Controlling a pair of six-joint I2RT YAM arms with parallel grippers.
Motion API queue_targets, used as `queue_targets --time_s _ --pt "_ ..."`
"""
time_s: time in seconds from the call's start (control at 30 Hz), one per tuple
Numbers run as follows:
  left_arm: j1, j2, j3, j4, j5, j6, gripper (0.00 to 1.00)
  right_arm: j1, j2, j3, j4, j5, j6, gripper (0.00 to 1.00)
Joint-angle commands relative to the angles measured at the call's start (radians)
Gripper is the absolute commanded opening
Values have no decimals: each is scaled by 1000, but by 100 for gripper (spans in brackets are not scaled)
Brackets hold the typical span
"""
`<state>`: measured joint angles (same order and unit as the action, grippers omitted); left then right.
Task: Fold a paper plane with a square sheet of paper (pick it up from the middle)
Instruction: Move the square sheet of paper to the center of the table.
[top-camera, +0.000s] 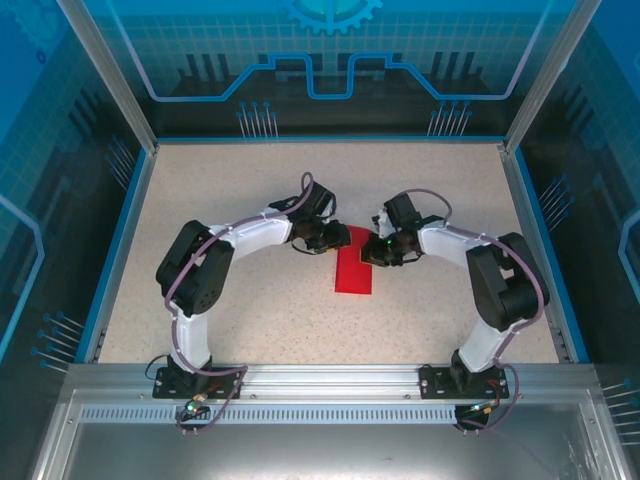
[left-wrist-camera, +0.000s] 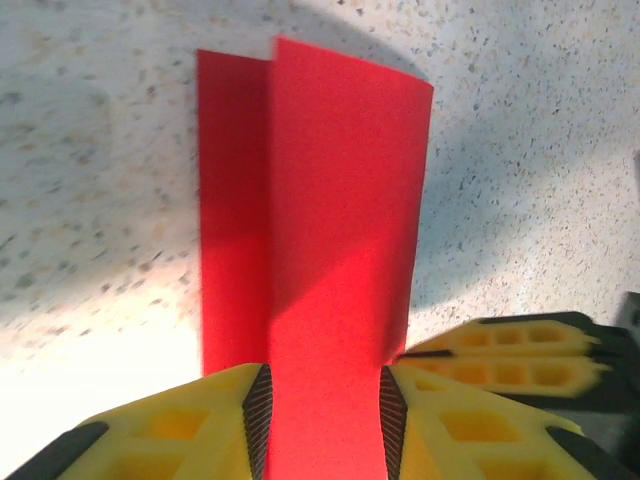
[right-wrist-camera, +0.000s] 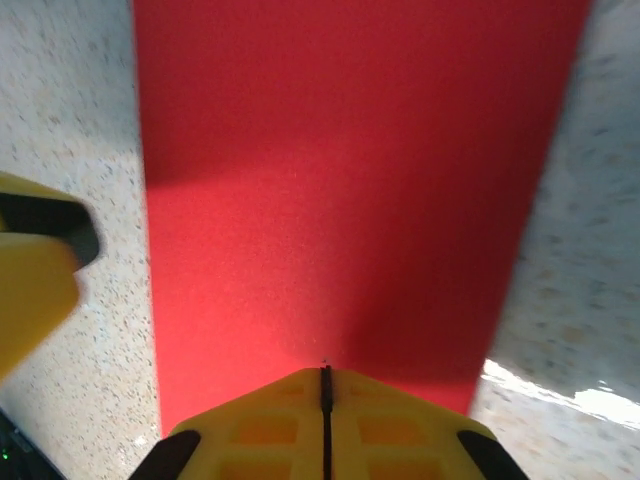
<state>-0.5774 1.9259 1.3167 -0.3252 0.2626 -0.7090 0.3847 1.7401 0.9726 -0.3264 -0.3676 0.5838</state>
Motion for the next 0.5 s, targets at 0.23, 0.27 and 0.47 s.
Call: queue_targets --time_s 0.23,0.27,0.47 --pt "40 -150 -163 -3 -94 -71 34 102 73 -42 13 24 97 6" --pt "42 -165 -183 -2 -107 -80 34 117 76 -54 26 27 125 6" --pt "63 -266 -310 9 -180 -125 35 231 111 -42 69 110 323 6"
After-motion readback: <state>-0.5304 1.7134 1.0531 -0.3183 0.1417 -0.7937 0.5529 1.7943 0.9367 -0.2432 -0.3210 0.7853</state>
